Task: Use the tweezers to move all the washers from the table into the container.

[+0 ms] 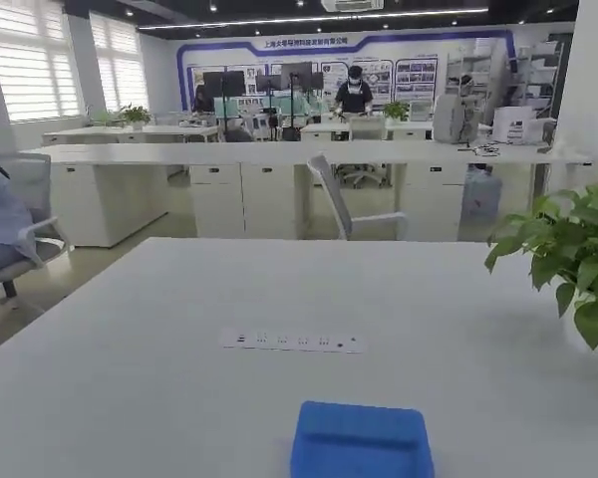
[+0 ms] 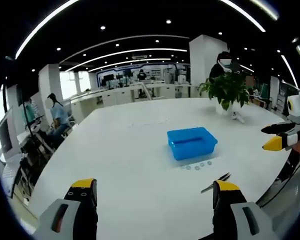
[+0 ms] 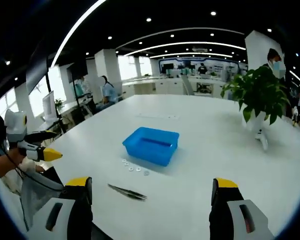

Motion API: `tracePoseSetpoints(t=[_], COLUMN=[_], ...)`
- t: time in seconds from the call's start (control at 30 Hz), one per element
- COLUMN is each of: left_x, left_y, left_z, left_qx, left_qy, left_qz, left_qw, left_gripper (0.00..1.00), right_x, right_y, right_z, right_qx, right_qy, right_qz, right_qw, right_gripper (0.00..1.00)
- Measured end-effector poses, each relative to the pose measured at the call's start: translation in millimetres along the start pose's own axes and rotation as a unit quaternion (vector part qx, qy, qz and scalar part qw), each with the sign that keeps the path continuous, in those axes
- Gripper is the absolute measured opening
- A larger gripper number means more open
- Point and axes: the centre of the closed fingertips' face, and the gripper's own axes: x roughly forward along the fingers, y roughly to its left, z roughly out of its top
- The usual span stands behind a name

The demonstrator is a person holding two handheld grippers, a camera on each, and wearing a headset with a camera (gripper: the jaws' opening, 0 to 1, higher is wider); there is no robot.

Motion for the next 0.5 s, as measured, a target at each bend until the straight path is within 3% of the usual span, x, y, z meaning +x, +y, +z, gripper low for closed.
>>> tracePoseSetpoints(t=[0.5], left_x=[1.5], left_y=[-2.0], left_z=[2.8], left_qx=[0.004], left_qy=[0.0], left_qz=[-0.005], left_qw=[1.0], left_gripper=[0.99], right_x=[1.3], right_y=[1.9], right_z=[-2.2], right_qx=[-0.003], right_qy=[0.004], right_qz=[0.002], right_qw=[1.0], right_gripper=[0.99])
